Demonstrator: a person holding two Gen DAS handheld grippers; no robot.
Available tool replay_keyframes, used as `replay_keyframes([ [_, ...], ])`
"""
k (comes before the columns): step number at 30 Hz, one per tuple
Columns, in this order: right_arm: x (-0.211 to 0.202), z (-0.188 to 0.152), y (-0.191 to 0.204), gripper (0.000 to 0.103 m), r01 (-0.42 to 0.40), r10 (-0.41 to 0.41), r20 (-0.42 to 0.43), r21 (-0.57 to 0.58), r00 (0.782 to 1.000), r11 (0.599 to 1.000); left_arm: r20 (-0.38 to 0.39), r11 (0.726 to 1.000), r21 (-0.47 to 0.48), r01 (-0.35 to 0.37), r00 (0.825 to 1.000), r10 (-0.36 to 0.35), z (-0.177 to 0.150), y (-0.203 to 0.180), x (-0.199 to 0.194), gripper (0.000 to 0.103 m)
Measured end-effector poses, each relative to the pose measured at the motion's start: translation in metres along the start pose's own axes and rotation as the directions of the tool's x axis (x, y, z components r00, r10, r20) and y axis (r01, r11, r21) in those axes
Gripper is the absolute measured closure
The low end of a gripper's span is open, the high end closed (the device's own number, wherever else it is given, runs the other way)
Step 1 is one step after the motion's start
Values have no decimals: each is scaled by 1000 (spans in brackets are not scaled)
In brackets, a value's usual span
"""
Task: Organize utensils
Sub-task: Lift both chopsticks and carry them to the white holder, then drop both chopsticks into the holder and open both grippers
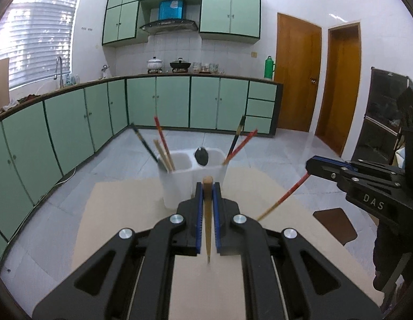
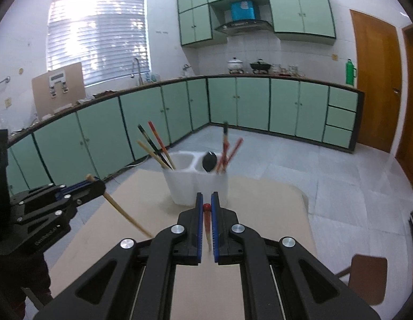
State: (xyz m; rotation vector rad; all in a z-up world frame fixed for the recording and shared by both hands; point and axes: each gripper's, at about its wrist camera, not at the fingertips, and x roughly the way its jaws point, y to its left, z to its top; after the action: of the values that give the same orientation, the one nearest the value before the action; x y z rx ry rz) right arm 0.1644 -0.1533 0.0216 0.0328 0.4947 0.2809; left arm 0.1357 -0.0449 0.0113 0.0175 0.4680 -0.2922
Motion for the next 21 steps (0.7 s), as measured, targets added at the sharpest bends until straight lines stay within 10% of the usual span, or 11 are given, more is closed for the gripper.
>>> replay_keyframes([
  [21,9,129,4,97,-33,46,189,-70,981,997,254,998,62,-9,967,-7,119,-4,1,97],
])
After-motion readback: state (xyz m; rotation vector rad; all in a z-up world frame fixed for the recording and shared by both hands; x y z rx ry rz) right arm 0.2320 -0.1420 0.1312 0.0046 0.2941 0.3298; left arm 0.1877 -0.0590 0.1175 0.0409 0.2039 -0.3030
